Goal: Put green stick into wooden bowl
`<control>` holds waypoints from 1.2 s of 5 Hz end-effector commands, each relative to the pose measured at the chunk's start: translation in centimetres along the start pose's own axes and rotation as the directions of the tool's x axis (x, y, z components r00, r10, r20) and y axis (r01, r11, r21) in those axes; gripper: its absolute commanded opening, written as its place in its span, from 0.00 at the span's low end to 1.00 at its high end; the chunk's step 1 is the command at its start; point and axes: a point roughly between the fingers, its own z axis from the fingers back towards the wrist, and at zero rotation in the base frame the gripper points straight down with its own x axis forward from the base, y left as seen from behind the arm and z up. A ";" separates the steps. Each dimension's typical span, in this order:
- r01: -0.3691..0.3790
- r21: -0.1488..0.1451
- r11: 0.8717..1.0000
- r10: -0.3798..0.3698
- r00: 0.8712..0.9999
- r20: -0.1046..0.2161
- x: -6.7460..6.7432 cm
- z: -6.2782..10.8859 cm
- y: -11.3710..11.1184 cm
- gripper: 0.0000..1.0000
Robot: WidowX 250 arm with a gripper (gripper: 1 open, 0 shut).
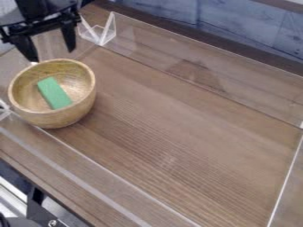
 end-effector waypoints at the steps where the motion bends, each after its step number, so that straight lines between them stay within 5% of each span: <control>1: 0.013 -0.023 1.000 -0.012 0.999 0.033 0.5 2.3 -0.2 1.00; 4: 0.129 -0.057 0.990 -0.127 0.991 0.039 0.6 4.4 -0.9 1.00; 5: 0.187 -0.074 0.980 -0.183 0.982 0.053 0.2 5.1 -1.7 1.00; 6: 0.298 -0.089 0.950 -0.294 0.954 0.061 0.2 4.1 -3.3 1.00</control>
